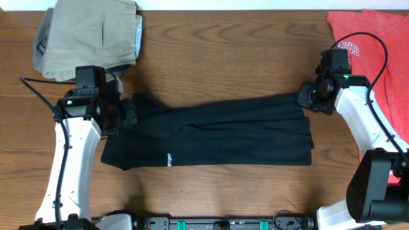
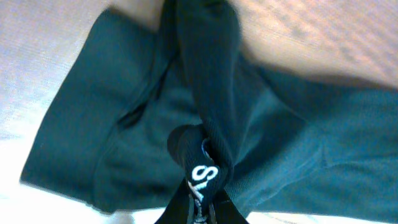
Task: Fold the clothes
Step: 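Lift the polo's top edge with both grippers and fold it downward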
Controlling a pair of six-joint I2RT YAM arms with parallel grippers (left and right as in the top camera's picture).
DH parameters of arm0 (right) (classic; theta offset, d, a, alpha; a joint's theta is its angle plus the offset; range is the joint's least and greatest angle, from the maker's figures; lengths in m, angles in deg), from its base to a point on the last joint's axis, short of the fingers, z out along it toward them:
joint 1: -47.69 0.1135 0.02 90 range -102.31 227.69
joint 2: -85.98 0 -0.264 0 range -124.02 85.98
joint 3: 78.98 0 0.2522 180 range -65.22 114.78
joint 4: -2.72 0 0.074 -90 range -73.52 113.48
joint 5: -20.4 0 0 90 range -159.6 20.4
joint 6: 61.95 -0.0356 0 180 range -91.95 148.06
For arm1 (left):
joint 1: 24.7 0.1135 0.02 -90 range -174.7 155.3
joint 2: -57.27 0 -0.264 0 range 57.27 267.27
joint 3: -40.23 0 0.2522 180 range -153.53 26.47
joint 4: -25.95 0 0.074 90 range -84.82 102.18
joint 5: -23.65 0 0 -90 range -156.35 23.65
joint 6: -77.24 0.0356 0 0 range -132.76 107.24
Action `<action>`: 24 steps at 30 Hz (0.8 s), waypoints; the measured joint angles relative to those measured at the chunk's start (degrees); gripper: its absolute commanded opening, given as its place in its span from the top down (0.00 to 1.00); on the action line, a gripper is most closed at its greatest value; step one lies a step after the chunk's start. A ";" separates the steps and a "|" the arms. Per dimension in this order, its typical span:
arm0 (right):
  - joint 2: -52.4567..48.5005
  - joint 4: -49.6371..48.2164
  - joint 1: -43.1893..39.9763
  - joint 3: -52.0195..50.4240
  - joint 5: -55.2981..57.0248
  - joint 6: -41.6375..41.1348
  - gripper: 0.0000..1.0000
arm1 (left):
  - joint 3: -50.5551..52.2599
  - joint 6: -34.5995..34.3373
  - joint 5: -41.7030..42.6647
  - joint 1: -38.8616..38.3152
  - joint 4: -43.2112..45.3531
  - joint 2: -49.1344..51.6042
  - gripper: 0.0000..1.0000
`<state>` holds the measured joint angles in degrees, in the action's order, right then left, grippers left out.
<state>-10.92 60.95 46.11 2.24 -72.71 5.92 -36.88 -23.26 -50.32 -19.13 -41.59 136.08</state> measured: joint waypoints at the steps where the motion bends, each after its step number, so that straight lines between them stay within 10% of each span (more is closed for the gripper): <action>1: 0.00 1.01 0.00 0.00 0.00 0.00 0.99 | 0.00 0.00 -0.48 0.00 -0.85 0.00 0.94; 24: 0.00 16.65 0.00 0.00 0.04 -0.07 0.99 | 0.02 -4.46 -2.73 0.00 -17.64 0.59 0.94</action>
<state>-10.92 77.60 46.11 2.24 -72.67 5.86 -36.86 -27.72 -53.05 -19.13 -59.23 136.67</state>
